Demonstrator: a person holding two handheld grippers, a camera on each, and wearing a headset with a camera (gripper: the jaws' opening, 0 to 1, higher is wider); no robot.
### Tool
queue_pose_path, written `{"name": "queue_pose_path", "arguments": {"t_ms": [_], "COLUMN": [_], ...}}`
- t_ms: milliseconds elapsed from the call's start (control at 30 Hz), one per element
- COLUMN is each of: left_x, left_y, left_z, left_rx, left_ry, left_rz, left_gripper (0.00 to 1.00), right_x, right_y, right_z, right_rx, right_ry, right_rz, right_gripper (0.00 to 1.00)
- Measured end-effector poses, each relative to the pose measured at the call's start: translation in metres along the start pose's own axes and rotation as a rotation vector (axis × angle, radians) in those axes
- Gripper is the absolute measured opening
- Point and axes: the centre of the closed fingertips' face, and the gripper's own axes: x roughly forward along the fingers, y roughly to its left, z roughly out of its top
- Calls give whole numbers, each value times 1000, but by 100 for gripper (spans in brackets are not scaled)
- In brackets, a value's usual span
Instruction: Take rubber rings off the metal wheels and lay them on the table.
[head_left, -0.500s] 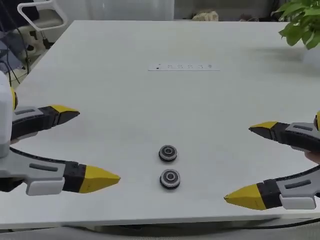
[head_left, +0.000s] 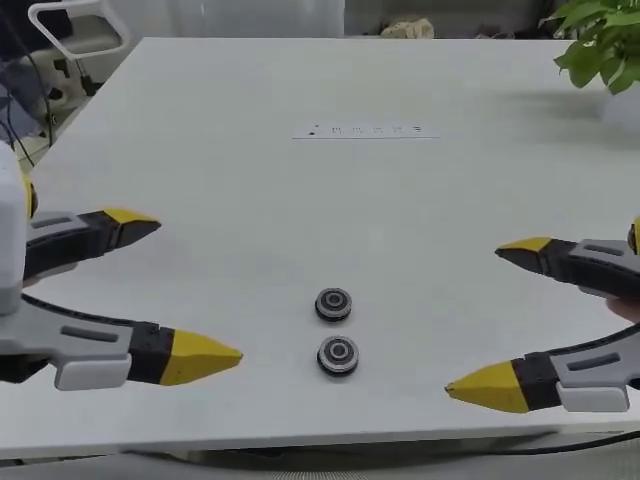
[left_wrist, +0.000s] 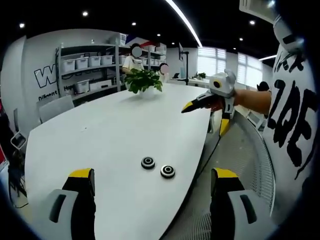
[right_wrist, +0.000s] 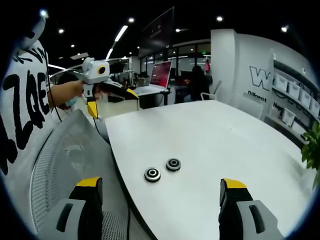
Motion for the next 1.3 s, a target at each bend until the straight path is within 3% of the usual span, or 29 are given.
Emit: {"name": "queue_pose_path", "arguments": {"t_ms": [600, 833, 1300], "left_x": [3, 5, 12], "left_y": [3, 6, 6], "left_z": [7, 16, 17], "left_rx": [18, 33, 44], "left_ry": [-1, -14, -13], "left_rz": [-11, -12, -32], "left_gripper": [97, 97, 97], "right_x": [4, 7, 16], "right_y": [-4, -5, -6], "right_z": [10, 18, 23], "right_rx": [-17, -28, -43], "right_ry": [-18, -29, -36], "right_rz": [5, 11, 26], "right_gripper": [96, 95, 93]}}
